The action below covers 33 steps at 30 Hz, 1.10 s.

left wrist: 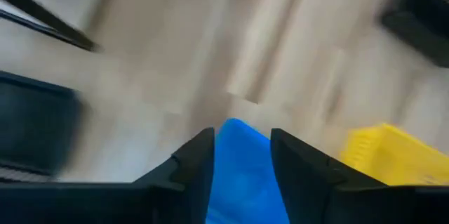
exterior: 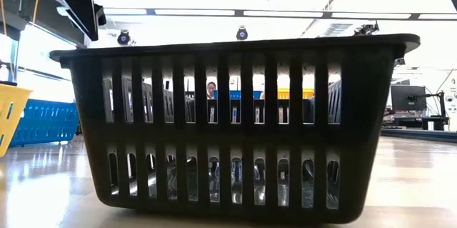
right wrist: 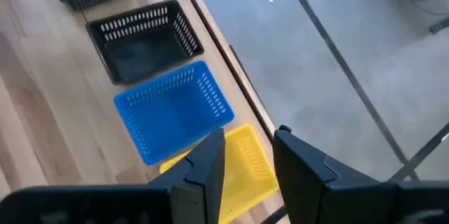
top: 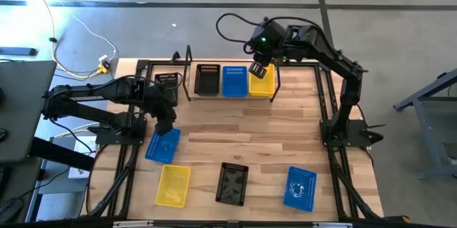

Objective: Stack baskets on shelf by color
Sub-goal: Stack the top black bin on top of the black bin on the shelf

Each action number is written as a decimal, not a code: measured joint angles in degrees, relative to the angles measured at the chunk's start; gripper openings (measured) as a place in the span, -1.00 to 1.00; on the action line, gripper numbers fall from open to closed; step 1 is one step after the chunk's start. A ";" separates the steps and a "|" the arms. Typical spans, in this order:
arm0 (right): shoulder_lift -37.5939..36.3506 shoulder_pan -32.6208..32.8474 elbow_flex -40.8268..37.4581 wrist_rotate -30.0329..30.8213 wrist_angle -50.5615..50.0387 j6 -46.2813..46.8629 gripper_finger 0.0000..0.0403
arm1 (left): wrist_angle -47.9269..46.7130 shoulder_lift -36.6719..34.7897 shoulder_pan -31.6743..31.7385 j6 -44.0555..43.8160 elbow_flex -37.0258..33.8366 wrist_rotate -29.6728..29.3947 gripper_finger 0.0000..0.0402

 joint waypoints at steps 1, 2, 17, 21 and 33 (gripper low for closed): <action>-0.22 0.00 -0.18 -0.02 -0.47 0.78 -0.46 | -0.02 0.20 0.02 1.07 0.00 -2.33 -0.31; -0.30 0.00 -0.19 -0.02 -1.62 1.14 -0.46 | -0.20 0.24 0.02 2.56 0.00 -4.62 -0.28; -0.34 0.15 -0.28 -0.59 -3.56 2.37 -0.46 | -0.35 5.09 -2.03 19.50 -0.39 -22.66 -0.32; -0.34 0.15 -0.28 -0.59 -3.56 2.35 -0.46 | 1.40 5.17 -2.23 20.16 -4.89 -22.93 -0.32; -0.36 0.15 -0.28 -0.59 -3.56 2.33 -0.46 | 9.95 3.72 0.89 21.28 -14.22 -26.92 -0.33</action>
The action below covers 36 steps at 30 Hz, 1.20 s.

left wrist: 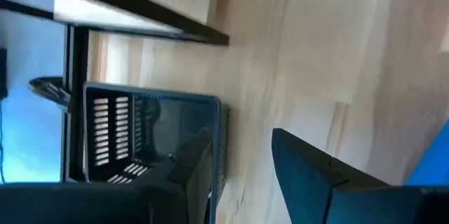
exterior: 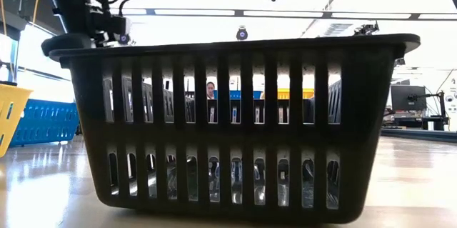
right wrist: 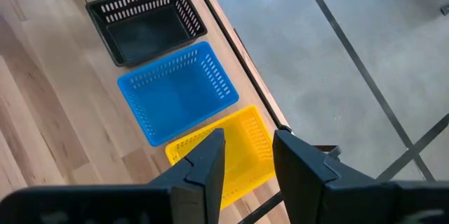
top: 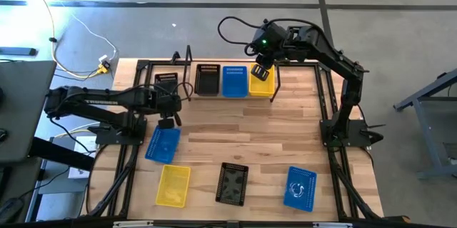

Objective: Stack baskets on shelf by color
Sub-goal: Stack the top black bin on top of the black bin on the shelf

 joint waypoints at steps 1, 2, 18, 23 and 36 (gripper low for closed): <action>0.00 0.00 0.00 0.00 0.00 0.00 -0.46 | -0.09 0.02 0.86 0.34 -0.07 0.44 -0.33; 0.00 0.00 0.00 0.00 0.00 0.00 -0.46 | -0.03 0.02 1.77 0.63 -0.07 1.11 -0.33; 0.00 0.00 -0.02 0.00 0.00 0.00 -0.46 | -3.36 4.66 12.40 16.54 -1.79 2.54 -0.33; 0.00 0.00 -0.02 0.00 0.00 0.00 -0.46 | -3.21 7.53 13.58 17.03 -2.43 7.04 -0.33; -0.02 0.00 -0.04 0.00 0.02 0.00 -0.46 | 1.78 14.14 16.76 16.81 -2.44 4.86 -0.33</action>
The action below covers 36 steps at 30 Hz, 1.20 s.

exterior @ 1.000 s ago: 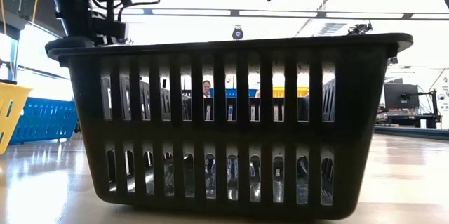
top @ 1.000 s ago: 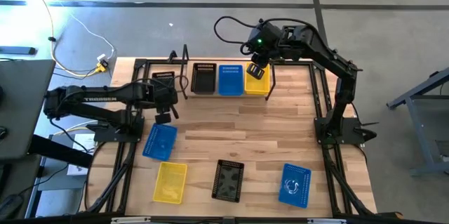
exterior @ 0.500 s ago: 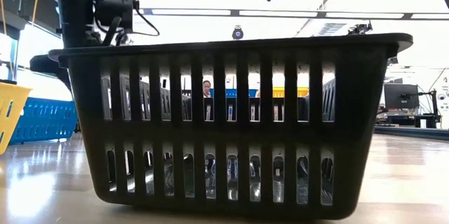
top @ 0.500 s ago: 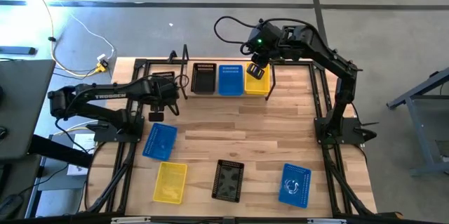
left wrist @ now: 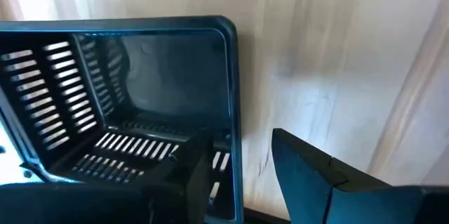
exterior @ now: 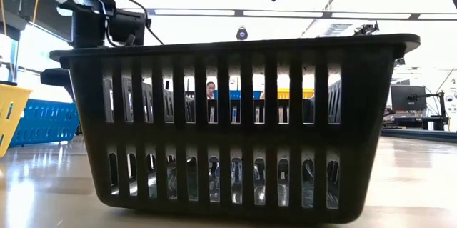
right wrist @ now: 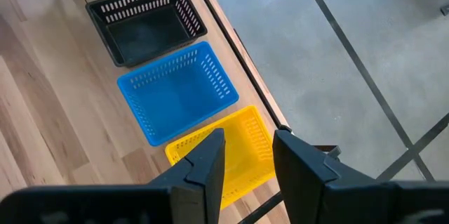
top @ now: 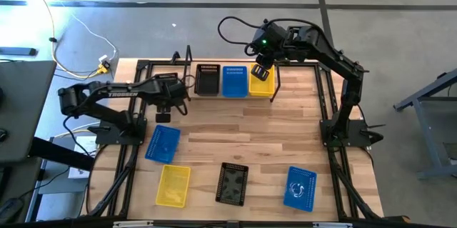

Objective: Stack baskets on shelf by color
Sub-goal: Stack the top black bin on top of the black bin on the shelf

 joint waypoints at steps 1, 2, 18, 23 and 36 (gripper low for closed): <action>0.00 0.00 0.00 0.00 0.00 0.00 -0.46 | 0.40 0.67 0.30 0.35 -0.02 0.02 -0.33; 0.00 0.00 0.00 0.00 0.00 0.00 -0.46 | 0.81 1.29 0.53 0.66 -0.02 0.02 -0.33; 0.00 0.00 0.00 0.00 0.00 -0.42 -0.46 | 3.13 3.06 1.28 -1.46 -0.02 5.04 -0.95; 0.00 0.00 0.00 0.00 0.00 -0.42 -0.46 | 0.14 2.60 1.25 -3.93 0.18 5.14 -0.98; 0.00 0.00 0.00 0.00 -0.02 -0.44 -0.46 | -10.10 -7.99 1.41 -18.55 8.40 1.11 -0.99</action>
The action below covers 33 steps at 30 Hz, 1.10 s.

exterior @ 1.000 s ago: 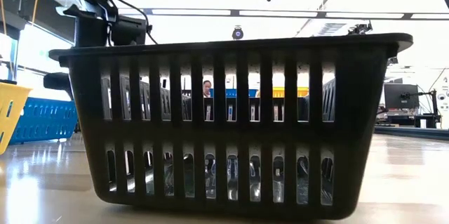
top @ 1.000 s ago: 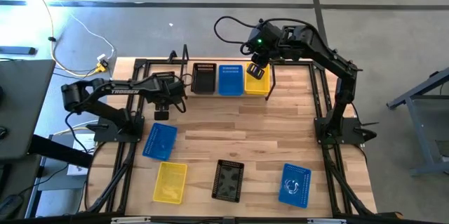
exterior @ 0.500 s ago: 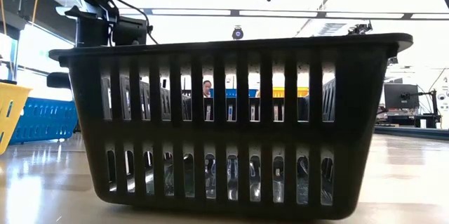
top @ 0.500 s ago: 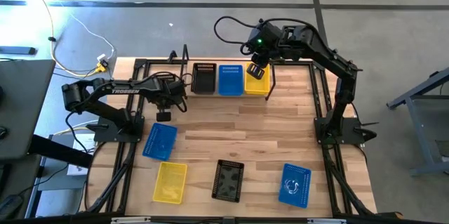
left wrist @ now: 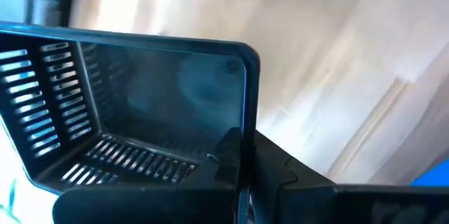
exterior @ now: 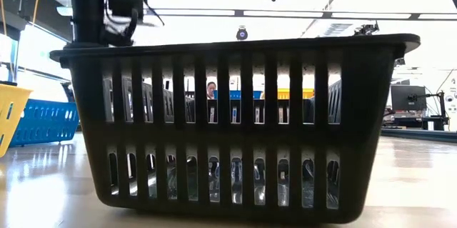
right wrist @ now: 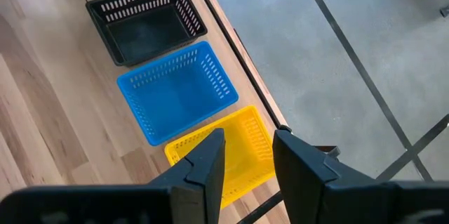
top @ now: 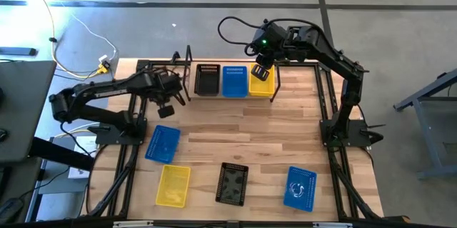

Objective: Stack baskets on shelf by color
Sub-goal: Stack the top black bin on top of the black bin on the shelf

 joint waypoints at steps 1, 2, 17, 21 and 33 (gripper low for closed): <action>0.00 0.00 0.00 0.00 0.00 0.00 -0.46 | -0.68 -0.97 0.00 -0.78 0.85 -0.48 -0.99; 0.00 0.00 0.00 0.00 0.00 0.00 -0.46 | -1.23 -1.84 0.00 -1.67 1.77 -1.07 -0.99; 0.00 0.00 0.00 0.00 -0.01 0.28 -0.46 | -2.67 -5.31 0.00 -1.03 25.62 -9.25 -1.00; 0.00 0.00 0.00 0.81 -0.01 1.61 -0.46 | -2.28 -2.97 -0.09 2.58 33.83 -6.36 -1.00; 0.00 0.00 0.00 3.21 0.00 6.45 -0.46 | -2.48 11.31 -4.43 7.69 46.40 3.66 -1.00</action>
